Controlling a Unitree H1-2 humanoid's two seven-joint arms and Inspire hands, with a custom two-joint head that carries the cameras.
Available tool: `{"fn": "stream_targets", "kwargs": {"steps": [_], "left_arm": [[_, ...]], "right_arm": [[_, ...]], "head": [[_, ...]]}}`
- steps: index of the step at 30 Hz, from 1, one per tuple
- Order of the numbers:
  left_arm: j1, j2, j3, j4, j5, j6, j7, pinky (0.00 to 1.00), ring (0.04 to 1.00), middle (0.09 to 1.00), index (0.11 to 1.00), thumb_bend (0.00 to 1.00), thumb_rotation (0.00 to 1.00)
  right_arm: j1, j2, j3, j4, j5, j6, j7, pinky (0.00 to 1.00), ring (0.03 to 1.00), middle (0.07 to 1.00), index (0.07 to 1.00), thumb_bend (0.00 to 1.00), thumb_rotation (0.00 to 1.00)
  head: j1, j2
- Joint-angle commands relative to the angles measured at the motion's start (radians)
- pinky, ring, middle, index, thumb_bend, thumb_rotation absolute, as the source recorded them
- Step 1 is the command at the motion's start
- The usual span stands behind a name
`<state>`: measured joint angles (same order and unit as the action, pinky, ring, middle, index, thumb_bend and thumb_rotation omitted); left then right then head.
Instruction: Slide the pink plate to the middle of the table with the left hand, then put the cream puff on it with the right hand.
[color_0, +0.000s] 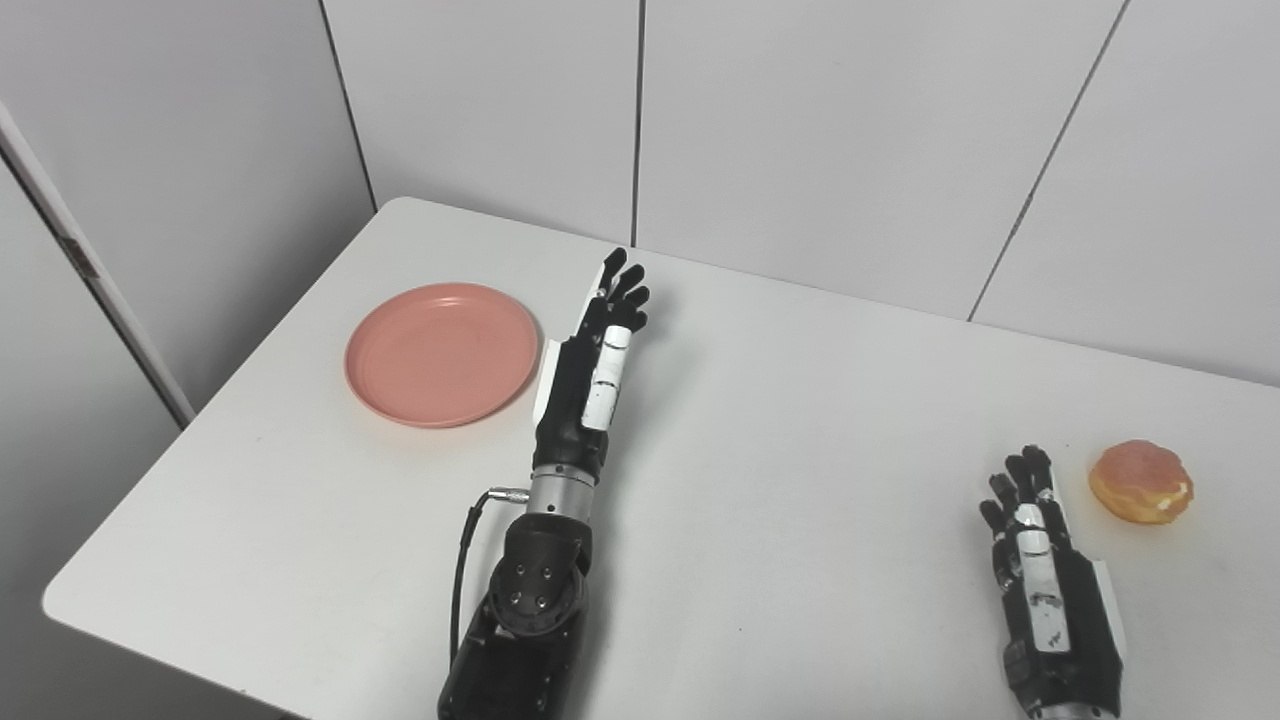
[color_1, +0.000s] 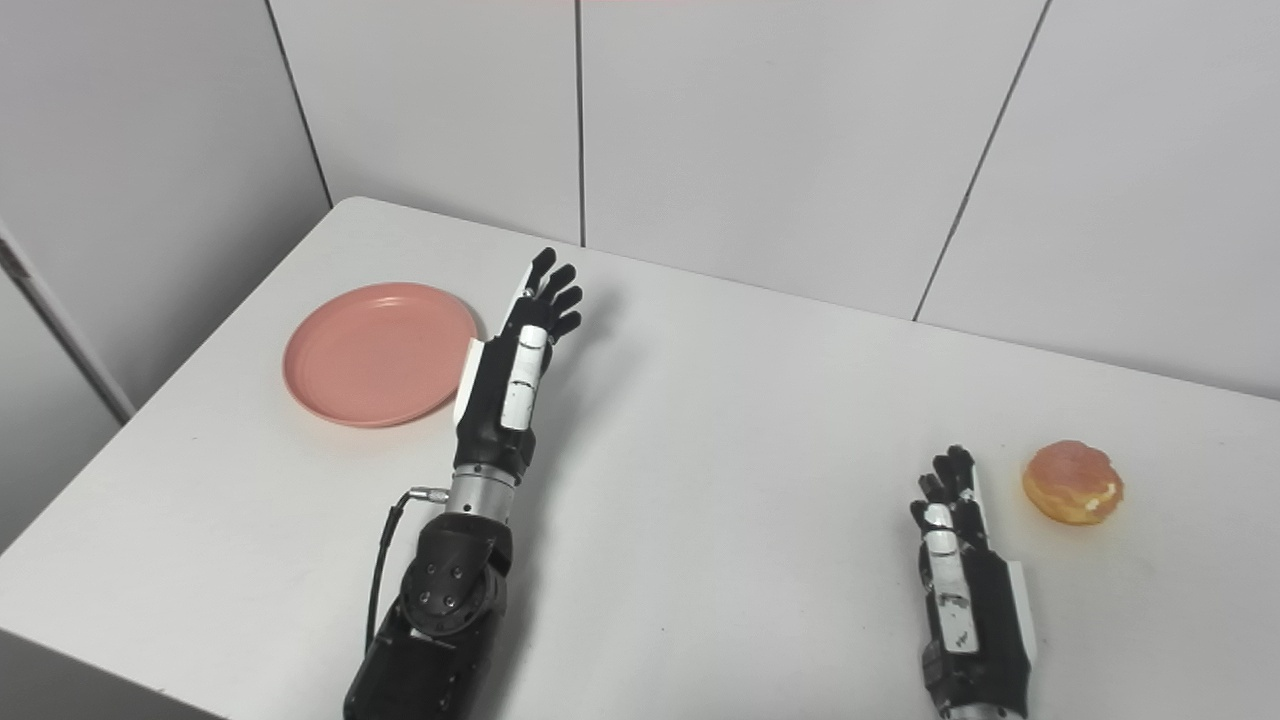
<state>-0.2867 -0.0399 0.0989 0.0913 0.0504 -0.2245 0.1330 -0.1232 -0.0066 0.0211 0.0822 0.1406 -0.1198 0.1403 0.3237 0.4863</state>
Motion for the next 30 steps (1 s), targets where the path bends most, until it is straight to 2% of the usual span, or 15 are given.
{"fn": "stream_targets", "kwargs": {"steps": [1, 10, 15, 21, 24, 30], "left_arm": [[-0.04, 0.013, 0.016, -0.019, -0.016, -0.024, 0.014, 0.9, 0.89, 0.906, 0.905, 0.7, 1.0], [-0.09, 0.084, 0.103, 0.032, -0.046, -0.085, 0.05, 0.85, 0.865, 0.876, 0.861, 0.74, 1.0], [-0.103, 0.118, 0.143, 0.022, -0.036, -0.085, 0.082, 0.86, 0.852, 0.861, 0.842, 0.74, 1.0], [-0.115, 0.147, 0.182, 0.02, -0.079, -0.068, 0.092, 0.83, 0.831, 0.81, 0.796, 0.78, 1.0], [-0.112, 0.178, 0.199, 0.029, -0.088, -0.068, 0.083, 0.84, 0.811, 0.801, 0.804, 0.78, 1.0], [-0.118, 0.194, 0.241, 0.024, -0.092, -0.048, 0.129, 0.75, 0.752, 0.748, 0.771, 0.75, 1.0]], "right_arm": [[0.009, -0.014, -0.002, 0.008, -0.008, -0.049, 0.007, 1.0, 1.0, 1.0, 1.0, 0.53, 0.86], [0.005, -0.015, -0.008, 0.018, -0.001, -0.052, 0.015, 1.0, 1.0, 1.0, 1.0, 0.53, 0.86], [0.003, -0.015, -0.01, 0.024, 0.001, -0.058, 0.016, 1.0, 1.0, 1.0, 1.0, 0.53, 0.87], [0.002, -0.017, -0.01, 0.023, 0.003, -0.059, 0.019, 1.0, 1.0, 1.0, 1.0, 0.53, 0.86], [0.002, -0.022, -0.006, 0.021, -0.009, -0.061, 0.019, 1.0, 1.0, 1.0, 1.0, 0.53, 0.88], [0.005, -0.022, -0.008, 0.013, -0.003, -0.053, 0.018, 1.0, 1.0, 1.0, 1.0, 0.54, 0.86]], "head": [[0.002, 0.0], [0.009, 0.002], [0.011, 0.002], [0.011, 0.002], [0.011, 0.002], [0.018, 0.008]]}}
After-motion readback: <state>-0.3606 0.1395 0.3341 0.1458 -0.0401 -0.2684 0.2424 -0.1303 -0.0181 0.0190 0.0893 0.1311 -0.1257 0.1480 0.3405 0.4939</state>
